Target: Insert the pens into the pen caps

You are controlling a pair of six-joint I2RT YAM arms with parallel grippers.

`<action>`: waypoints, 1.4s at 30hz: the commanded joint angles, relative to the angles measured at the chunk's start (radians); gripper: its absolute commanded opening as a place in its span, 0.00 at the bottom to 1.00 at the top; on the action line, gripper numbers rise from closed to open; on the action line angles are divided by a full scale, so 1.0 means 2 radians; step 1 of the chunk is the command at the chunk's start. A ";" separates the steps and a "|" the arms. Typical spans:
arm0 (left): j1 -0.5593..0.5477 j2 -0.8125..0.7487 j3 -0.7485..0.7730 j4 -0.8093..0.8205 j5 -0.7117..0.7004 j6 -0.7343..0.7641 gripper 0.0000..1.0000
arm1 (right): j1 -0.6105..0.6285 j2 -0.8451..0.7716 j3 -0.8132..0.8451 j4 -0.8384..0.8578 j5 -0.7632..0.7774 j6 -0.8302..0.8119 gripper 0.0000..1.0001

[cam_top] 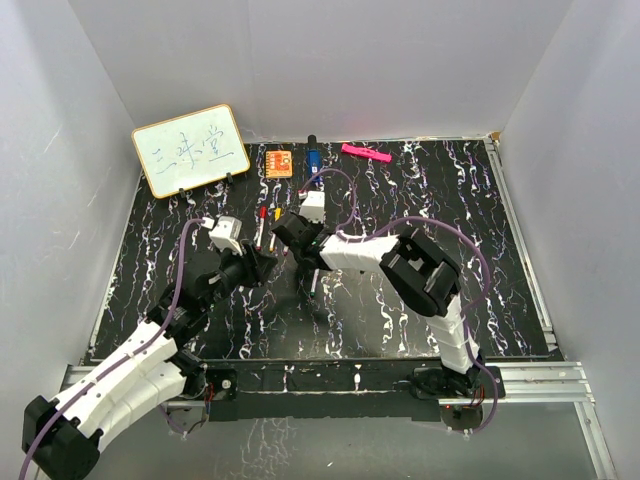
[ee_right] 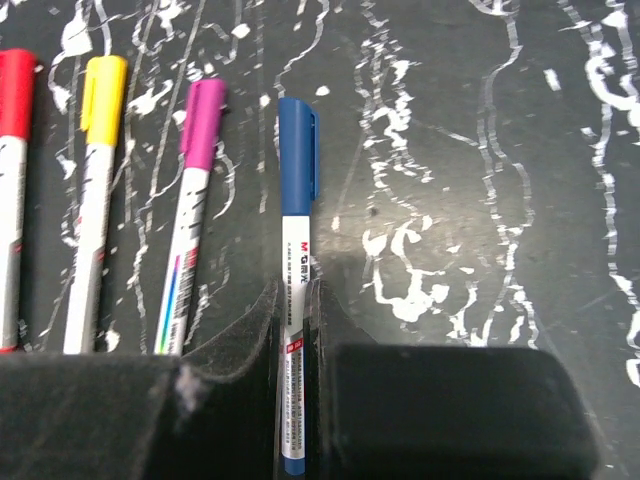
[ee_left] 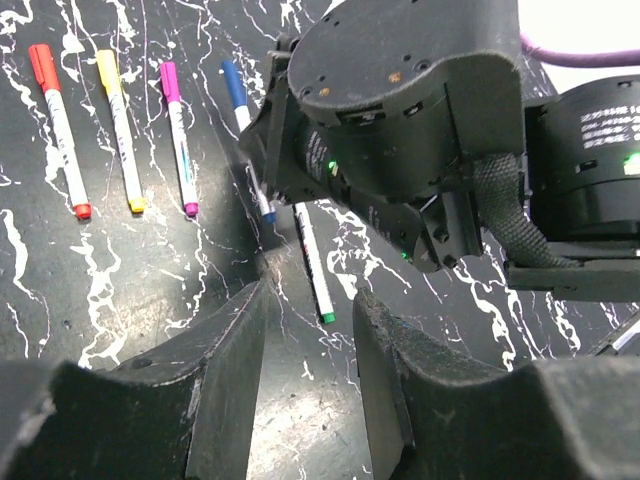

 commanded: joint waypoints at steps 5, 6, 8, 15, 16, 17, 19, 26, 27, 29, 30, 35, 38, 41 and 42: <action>0.002 0.011 0.014 0.000 0.003 0.003 0.39 | -0.006 0.003 0.036 -0.007 0.070 0.008 0.00; 0.002 0.013 0.015 0.001 0.004 0.003 0.39 | -0.009 0.007 0.038 -0.007 0.069 0.007 0.00; 0.002 0.015 0.016 0.002 0.004 0.002 0.39 | -0.014 0.011 0.040 -0.007 0.061 0.006 0.00; 0.002 0.015 0.013 0.005 0.000 0.001 0.39 | -0.032 0.027 0.046 -0.006 0.041 0.005 0.02; 0.002 0.016 0.013 0.005 0.001 0.001 0.39 | -0.034 0.031 0.048 -0.006 0.038 0.004 0.04; 0.002 0.018 0.013 0.006 0.001 0.001 0.39 | -0.037 0.035 0.051 -0.006 0.035 0.004 0.05; 0.002 0.020 0.014 0.006 0.002 0.000 0.39 | -0.041 0.043 0.056 -0.008 0.030 0.002 0.07; 0.002 0.022 0.014 0.007 0.001 0.000 0.39 | -0.049 0.047 0.064 -0.005 0.030 -0.010 0.33; 0.002 0.023 0.014 0.006 0.002 0.000 0.39 | -0.050 0.045 0.063 -0.002 0.029 -0.012 0.41; 0.002 0.024 0.014 0.007 0.002 -0.001 0.39 | -0.050 0.041 0.060 0.004 0.025 -0.018 0.49; 0.002 0.024 0.015 0.008 0.002 -0.001 0.39 | -0.051 0.039 0.059 0.007 0.024 -0.021 0.53; 0.002 0.029 0.020 0.012 0.007 0.001 0.39 | -0.051 0.014 0.054 0.009 0.037 -0.031 0.64; 0.002 0.041 0.028 0.010 0.012 0.004 0.39 | -0.051 -0.019 0.038 0.020 0.056 -0.045 0.68; 0.002 0.060 0.036 0.007 0.015 0.008 0.39 | -0.056 -0.065 0.011 0.045 0.072 -0.067 0.68; 0.002 0.068 0.039 0.007 0.015 0.009 0.39 | -0.061 -0.081 -0.002 0.051 0.075 -0.072 0.67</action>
